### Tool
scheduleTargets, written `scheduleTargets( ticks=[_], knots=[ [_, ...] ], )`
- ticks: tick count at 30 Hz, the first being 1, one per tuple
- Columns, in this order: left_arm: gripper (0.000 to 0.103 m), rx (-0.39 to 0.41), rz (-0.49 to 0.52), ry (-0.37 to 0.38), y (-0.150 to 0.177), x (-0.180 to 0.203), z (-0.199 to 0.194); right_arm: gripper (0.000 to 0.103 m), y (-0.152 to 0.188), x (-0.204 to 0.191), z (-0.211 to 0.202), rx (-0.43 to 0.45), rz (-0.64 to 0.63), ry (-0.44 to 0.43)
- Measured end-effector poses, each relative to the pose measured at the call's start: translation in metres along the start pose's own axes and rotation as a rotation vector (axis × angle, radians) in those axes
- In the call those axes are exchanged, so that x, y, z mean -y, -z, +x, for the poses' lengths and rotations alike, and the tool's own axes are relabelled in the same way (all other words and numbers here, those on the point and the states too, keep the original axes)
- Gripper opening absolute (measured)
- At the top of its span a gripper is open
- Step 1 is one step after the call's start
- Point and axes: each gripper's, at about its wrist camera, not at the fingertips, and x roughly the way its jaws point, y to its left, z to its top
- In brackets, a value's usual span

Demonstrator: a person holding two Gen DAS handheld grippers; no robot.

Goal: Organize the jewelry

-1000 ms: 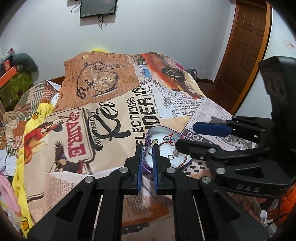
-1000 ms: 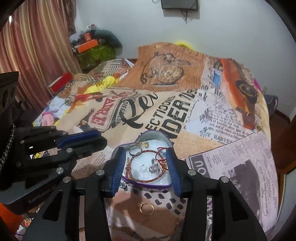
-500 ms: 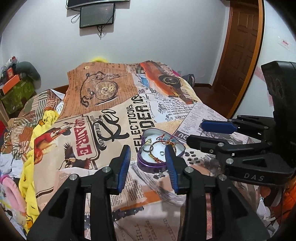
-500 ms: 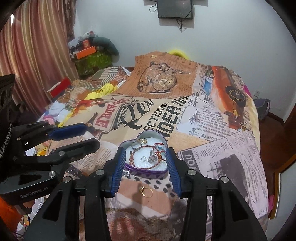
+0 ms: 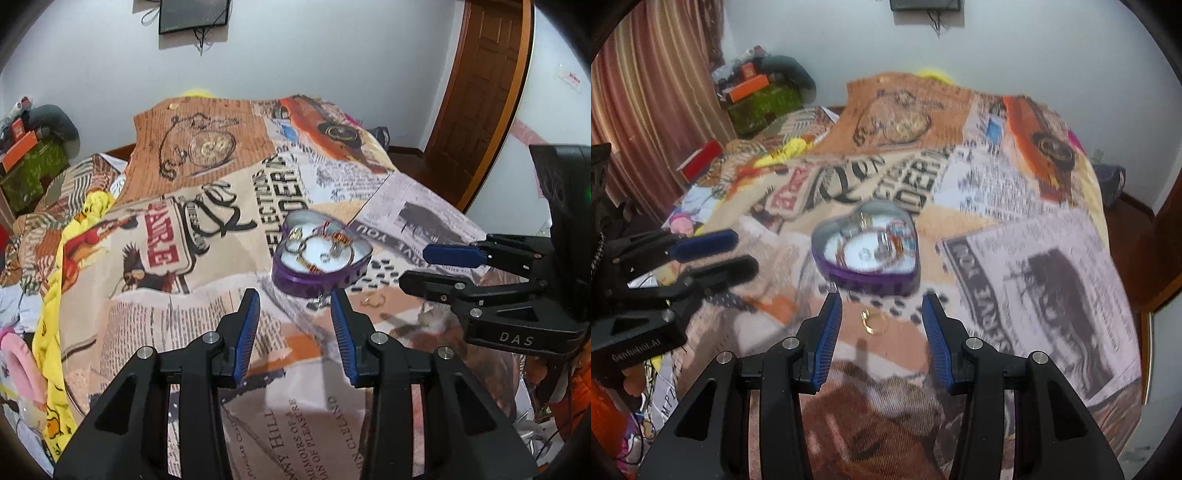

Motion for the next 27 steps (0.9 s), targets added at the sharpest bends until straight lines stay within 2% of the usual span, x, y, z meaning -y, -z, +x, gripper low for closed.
scheduleTargets(
  ticks=[5, 11, 17, 19, 21, 26, 27],
  knots=[
    [0.039, -0.047, -0.020, 0.002, 0.010, -0.004, 0.015, 0.041, 0.009, 0.003, 0.015, -0.047, 0.015, -0.002],
    [0.039, -0.067, -0.042, -0.004, 0.015, -0.011, 0.028, 0.041, 0.013, 0.008, 0.030, -0.082, 0.057, -0.028],
    [0.039, -0.095, -0.046, 0.011, 0.017, -0.013, 0.041, 0.041, 0.016, -0.004, 0.037, -0.097, 0.004, -0.022],
    [0.039, -0.101, -0.039, 0.023, 0.018, -0.010, 0.045, 0.034, 0.015, -0.004, 0.038, -0.094, -0.003, -0.023],
    [0.039, -0.104, -0.032, 0.035, 0.018, -0.007, 0.048, 0.021, 0.014, -0.004, 0.039, -0.095, -0.008, -0.023],
    [0.039, -0.100, -0.028, 0.054, 0.013, 0.001, 0.054, 0.007, 0.013, -0.004, 0.039, -0.091, -0.023, -0.043],
    [0.039, -0.105, -0.033, 0.068, 0.012, 0.002, 0.056, 0.007, 0.013, -0.003, 0.039, -0.088, -0.022, -0.048]
  ],
)
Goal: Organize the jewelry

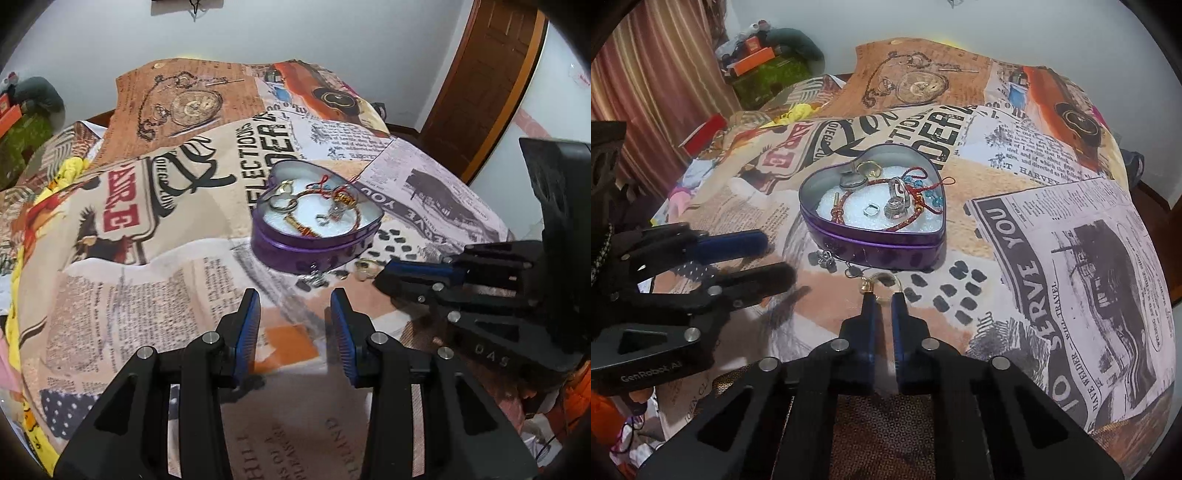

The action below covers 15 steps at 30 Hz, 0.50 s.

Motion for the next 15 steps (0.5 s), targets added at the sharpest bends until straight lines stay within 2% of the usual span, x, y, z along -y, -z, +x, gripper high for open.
scheduleTargets(
  ticks=[4, 11, 13, 15],
  knots=[
    [0.039, -0.011, 0.011, 0.006, -0.004, 0.006, 0.009, 0.007, 0.000, 0.003, -0.001, 0.012, 0.012, -0.014],
    [0.028, -0.023, 0.033, 0.009, -0.010, 0.014, 0.021, 0.007, 0.000, 0.015, -0.006, 0.009, 0.040, -0.038],
    [0.020, -0.026, 0.027, 0.011, -0.011, 0.013, 0.024, 0.010, 0.000, 0.018, -0.006, 0.005, 0.044, -0.055],
    [0.017, -0.029, 0.017, 0.018, -0.013, 0.011, 0.027, 0.021, 0.001, 0.019, -0.007, 0.005, 0.036, -0.064]
  ],
)
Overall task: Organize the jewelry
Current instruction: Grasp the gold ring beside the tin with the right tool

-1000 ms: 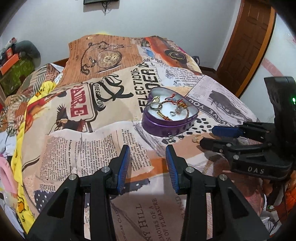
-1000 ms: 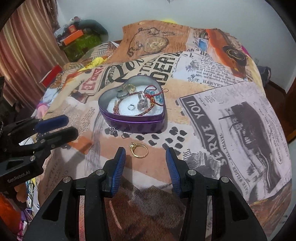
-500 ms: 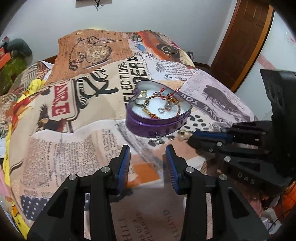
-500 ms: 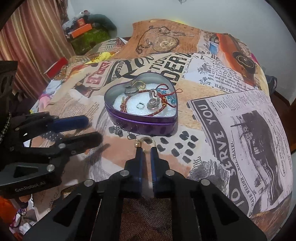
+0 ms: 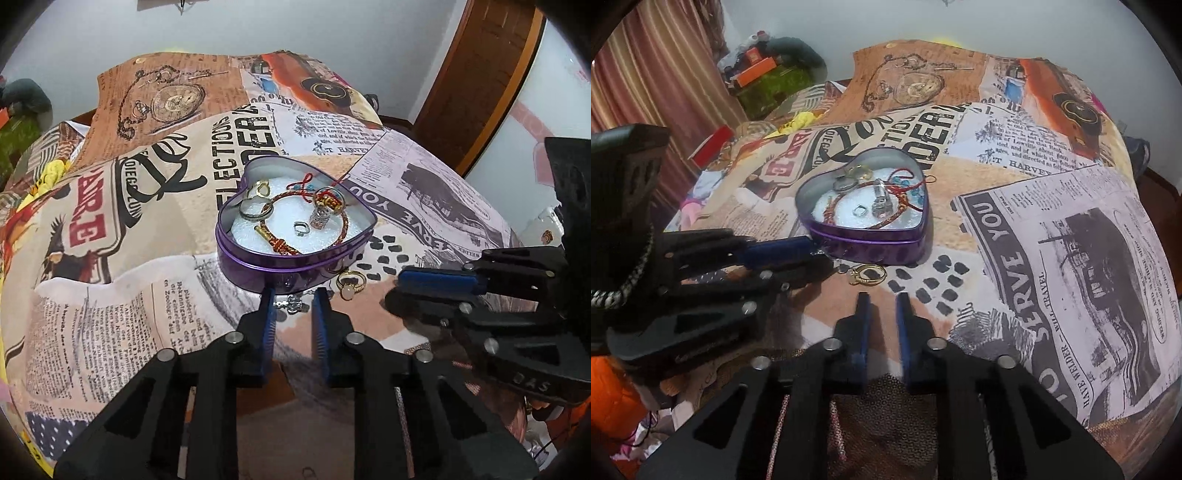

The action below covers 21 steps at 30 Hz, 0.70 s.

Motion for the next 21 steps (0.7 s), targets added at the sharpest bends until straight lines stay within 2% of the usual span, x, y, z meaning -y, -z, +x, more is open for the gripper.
scheduleTargets(
  ticks=[1, 2, 3, 13, 21],
  knots=[
    [0.013, 0.001, -0.002, 0.001, 0.000, -0.001, 0.000, 0.024, 0.000, 0.000, 0.000, 0.002, -0.005, 0.004],
    [0.012, 0.001, -0.004, 0.003, 0.000, -0.001, 0.001, 0.030, -0.001, 0.000, 0.000, 0.005, -0.009, 0.008],
    [0.012, 0.004, -0.004, 0.005, 0.001, -0.002, 0.001, 0.032, -0.001, 0.000, 0.000, 0.008, -0.013, 0.008],
    [0.012, 0.042, -0.012, -0.010, 0.005, -0.009, -0.013, 0.032, -0.012, -0.011, 0.013, -0.021, -0.054, 0.006],
    [0.012, 0.062, -0.025, -0.017, 0.011, -0.017, -0.024, 0.031, -0.019, -0.015, 0.027, -0.057, -0.088, 0.036]
  ],
)
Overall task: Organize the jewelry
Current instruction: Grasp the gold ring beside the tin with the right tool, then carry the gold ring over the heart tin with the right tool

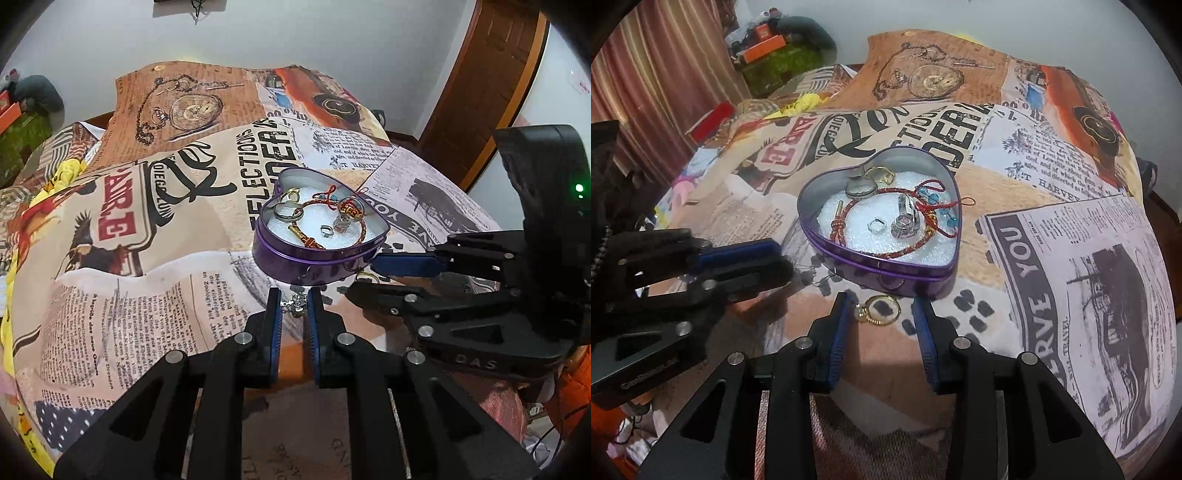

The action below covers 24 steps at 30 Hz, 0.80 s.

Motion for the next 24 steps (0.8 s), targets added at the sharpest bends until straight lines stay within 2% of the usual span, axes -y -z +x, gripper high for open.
scheduleTargets(
  ticks=[1, 3, 9, 24],
  knots=[
    [0.012, 0.000, 0.000, 0.001, 0.000, 0.000, 0.000, 0.031, 0.000, 0.000, 0.001, 0.002, -0.004, 0.001],
    [0.012, 0.002, 0.000, 0.002, 0.000, 0.001, -0.001, 0.023, 0.001, -0.001, 0.000, 0.006, -0.012, 0.004],
    [0.012, 0.030, 0.009, 0.005, -0.003, 0.006, -0.012, 0.023, 0.002, -0.004, -0.007, 0.032, -0.017, 0.027],
    [0.012, 0.133, 0.027, -0.017, -0.029, 0.010, -0.045, 0.023, -0.011, 0.003, -0.057, 0.196, 0.038, 0.045]
  ],
)
